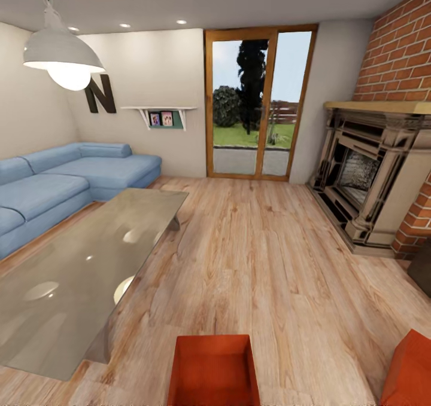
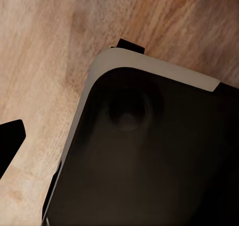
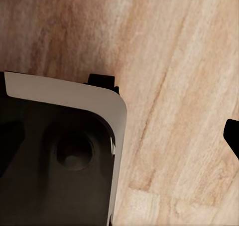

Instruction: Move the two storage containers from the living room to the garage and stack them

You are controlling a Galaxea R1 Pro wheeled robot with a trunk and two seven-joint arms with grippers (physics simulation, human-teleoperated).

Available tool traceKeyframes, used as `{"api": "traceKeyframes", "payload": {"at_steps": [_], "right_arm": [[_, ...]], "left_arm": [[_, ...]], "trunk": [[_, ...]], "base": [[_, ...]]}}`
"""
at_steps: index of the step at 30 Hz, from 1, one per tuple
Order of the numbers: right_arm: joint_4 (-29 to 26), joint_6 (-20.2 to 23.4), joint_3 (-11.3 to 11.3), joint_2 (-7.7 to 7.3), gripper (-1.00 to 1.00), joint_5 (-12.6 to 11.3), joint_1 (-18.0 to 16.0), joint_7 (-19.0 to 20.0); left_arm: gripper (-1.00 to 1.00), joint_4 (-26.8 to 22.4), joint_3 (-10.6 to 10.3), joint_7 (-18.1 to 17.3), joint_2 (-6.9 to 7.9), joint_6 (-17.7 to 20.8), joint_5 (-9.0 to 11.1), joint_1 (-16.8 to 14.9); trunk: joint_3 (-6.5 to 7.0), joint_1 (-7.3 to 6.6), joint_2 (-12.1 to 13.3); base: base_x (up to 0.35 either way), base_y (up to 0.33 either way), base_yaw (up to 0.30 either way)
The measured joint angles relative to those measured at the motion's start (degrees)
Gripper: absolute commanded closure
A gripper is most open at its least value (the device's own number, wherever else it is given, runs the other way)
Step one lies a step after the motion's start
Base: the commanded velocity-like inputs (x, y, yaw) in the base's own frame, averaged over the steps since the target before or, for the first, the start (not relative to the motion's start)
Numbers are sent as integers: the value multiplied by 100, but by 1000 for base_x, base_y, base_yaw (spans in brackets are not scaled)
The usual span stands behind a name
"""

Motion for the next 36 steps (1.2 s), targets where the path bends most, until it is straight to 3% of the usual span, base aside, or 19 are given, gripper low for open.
{"api": "traceKeyframes", "payload": {"at_steps": [36], "right_arm": [[0, 9, -6, -6, -100, -17, 0, -83]], "left_arm": [[-100, 0, 0, 0, 0, 0, 0, 0]], "trunk": [[-333, 0, 0]], "base": [[0, 0, 0]]}}
